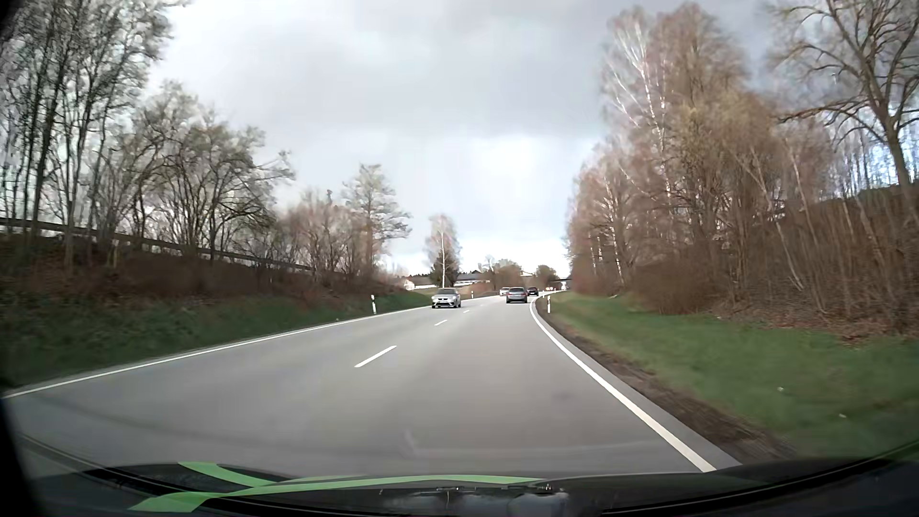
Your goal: Follow the waypoints while adhering to traffic rules and regulations
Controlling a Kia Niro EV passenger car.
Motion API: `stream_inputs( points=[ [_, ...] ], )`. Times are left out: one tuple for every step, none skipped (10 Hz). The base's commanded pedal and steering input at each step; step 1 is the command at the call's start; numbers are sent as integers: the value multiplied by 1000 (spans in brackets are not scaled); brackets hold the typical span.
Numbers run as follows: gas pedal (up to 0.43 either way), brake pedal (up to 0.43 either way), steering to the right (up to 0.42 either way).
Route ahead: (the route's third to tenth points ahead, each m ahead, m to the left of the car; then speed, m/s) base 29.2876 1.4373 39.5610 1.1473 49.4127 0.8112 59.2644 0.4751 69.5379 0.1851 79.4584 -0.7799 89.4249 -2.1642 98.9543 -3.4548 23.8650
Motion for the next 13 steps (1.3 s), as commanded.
stream_inputs(
  points=[
    [228,0,5],
    [228,0,5],
    [240,0,5],
    [248,0,5],
    [248,0,5],
    [248,0,5],
    [248,0,5],
    [248,0,5],
    [248,0,5],
    [248,0,5],
    [248,0,6],
    [248,0,6],
    [248,0,6]
  ],
)
